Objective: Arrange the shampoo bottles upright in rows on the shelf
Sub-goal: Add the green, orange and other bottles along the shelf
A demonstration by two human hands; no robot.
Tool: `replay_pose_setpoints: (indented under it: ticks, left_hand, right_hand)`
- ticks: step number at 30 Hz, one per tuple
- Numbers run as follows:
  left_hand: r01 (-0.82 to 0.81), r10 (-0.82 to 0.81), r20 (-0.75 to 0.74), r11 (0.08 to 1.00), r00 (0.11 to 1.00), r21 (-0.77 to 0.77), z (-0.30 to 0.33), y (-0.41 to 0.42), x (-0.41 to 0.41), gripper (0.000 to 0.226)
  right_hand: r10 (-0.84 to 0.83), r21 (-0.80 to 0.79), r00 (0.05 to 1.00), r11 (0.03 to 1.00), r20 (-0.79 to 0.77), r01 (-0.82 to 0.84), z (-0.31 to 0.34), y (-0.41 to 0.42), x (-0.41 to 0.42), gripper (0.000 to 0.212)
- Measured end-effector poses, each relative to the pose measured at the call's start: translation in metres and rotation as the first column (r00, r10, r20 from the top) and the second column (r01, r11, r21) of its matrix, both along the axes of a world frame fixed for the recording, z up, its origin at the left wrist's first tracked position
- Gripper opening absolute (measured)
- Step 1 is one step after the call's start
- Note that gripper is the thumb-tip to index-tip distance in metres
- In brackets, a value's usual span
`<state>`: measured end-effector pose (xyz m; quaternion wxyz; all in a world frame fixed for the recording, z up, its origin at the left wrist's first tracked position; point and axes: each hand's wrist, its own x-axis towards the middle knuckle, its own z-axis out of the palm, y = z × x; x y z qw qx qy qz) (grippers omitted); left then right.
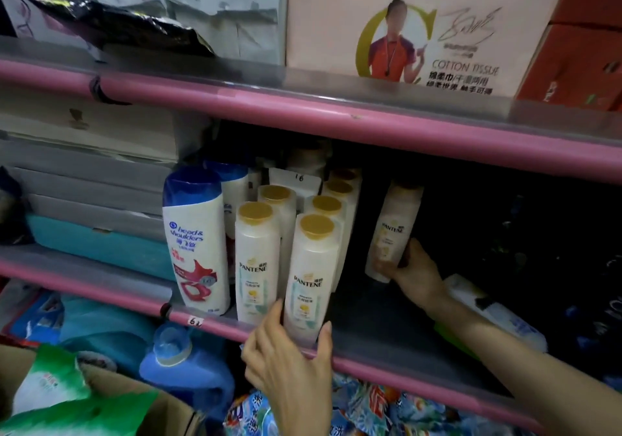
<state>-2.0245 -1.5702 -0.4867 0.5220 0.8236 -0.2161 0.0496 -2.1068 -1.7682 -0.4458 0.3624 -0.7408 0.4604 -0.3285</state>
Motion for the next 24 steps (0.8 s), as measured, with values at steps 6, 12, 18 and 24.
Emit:
replay_pose_setpoints:
  ticks: [6, 12, 18, 24]
  left_hand:
    - [0.025, -0.026, 0.075, 1.0, 0.997, 0.016, -0.006, -0.002, 0.005, 0.075]
    - [-0.02, 0.021, 0.074, 1.0, 0.997, -0.007, -0.01, -0.01, 0.004, 0.082]
    - [-0.055, 0.06, 0.096, 0.997, 0.994, -0.052, -0.019, -0.014, 0.008, 0.077]
    - [-0.062, 0.071, 0.136, 0.995, 0.988, -0.075, -0.016, -0.012, 0.009, 0.072]
  right_hand:
    - [0.03, 0.022, 0.999, 0.999, -0.017, -0.029, -0.003, -0.024, 0.015, 0.044]
    - [-0.018, -0.012, 0.999, 1.0, 0.027, 0.019, -0.001, -0.045, 0.044, 0.047]
    - [0.032, 0.011, 0.992, 0.999, 0.122, -0.034, -0.001, -0.049, 0.064, 0.047]
    - [0.112, 0.029, 0.993, 0.993, -0.025, -0.112, 0.02, -0.047, 0.066, 0.049]
